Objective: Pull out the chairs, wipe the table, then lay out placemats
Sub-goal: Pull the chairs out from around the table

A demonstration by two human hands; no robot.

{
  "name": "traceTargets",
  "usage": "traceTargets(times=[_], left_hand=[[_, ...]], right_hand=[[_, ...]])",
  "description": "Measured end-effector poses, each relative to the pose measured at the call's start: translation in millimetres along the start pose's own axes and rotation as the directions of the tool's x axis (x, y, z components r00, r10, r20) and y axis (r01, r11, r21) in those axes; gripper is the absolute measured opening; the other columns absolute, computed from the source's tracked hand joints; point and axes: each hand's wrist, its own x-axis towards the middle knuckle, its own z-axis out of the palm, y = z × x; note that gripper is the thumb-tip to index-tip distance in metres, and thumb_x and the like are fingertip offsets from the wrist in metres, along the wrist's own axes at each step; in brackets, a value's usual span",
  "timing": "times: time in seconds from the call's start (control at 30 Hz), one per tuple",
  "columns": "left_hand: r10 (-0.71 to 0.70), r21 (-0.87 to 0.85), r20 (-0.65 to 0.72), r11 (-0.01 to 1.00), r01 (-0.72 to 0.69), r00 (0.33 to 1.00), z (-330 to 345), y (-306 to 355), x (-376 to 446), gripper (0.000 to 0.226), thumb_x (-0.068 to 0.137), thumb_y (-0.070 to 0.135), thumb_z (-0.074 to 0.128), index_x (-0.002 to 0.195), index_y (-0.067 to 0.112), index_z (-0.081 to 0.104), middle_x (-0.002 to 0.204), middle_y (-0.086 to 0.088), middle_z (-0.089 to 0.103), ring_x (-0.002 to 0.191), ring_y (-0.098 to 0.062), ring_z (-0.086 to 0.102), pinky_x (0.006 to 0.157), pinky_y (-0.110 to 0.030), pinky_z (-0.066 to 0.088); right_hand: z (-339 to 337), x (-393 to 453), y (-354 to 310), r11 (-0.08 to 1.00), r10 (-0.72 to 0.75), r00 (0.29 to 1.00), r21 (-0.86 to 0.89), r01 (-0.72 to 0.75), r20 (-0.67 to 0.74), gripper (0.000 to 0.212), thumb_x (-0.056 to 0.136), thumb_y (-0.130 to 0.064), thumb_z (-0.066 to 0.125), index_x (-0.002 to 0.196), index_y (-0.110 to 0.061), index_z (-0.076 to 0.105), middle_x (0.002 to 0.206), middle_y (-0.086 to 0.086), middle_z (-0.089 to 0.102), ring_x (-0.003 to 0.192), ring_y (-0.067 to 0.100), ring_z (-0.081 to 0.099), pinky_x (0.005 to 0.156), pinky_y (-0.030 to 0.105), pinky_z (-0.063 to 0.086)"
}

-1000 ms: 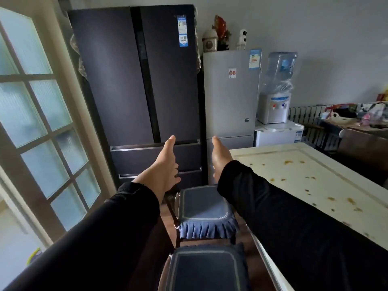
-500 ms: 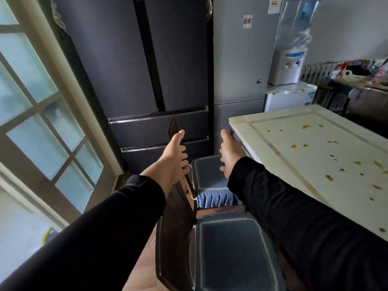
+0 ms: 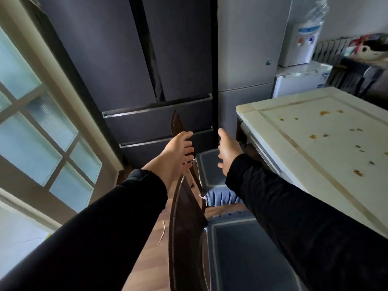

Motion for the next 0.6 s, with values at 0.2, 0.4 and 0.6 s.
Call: traceTargets(times=[0.2, 0.4, 0.6], left_hand=[[-0.029, 0.056, 0.089, 0.998, 0.024, 0.996, -7.9, 10.3, 89.6, 0.036, 0.09, 0.041, 0.063, 0.115, 0.015, 0.066, 0.103, -0.001, 0.064, 0.096, -0.022, 0.061, 0.092, -0.038, 0.048], [-0.054, 0.079, 0.068, 0.996, 0.048, 0.996, -28.1, 21.7, 179.6, 0.011, 0.09, 0.027, 0.062, 0.088, 0.018, 0.068, 0.087, 0.001, 0.067, 0.084, -0.021, 0.062, 0.078, -0.033, 0.051], [-0.056, 0.18, 0.041, 0.982, 0.048, 0.998, -44.0, 45.4, 218.1, 0.019, 0.091, 0.009, 0.058, 0.074, 0.016, 0.063, 0.074, 0.0, 0.062, 0.078, -0.016, 0.058, 0.071, -0.026, 0.047]], right_hand=[[27.0, 53.6, 15.3, 0.993, 0.051, 0.995, 0.107, -0.043, -0.08, 0.064, 0.102, -0.05, 0.041, 0.154, -0.013, 0.032, 0.157, 0.007, 0.038, 0.14, 0.027, 0.039, 0.116, 0.043, 0.032], [52.3, 96.0, 29.1, 0.974, 0.116, 0.971, 0.217, -0.07, -0.21, 0.059, 0.102, -0.048, 0.042, 0.151, -0.016, 0.038, 0.142, 0.004, 0.05, 0.131, 0.026, 0.046, 0.11, 0.045, 0.04], [63.1, 109.1, 29.0, 0.972, 0.118, 0.942, 0.231, -0.045, -0.314, 0.033, 0.103, -0.043, 0.042, 0.125, -0.018, 0.049, 0.132, 0.005, 0.056, 0.111, 0.024, 0.055, 0.111, 0.047, 0.039]])
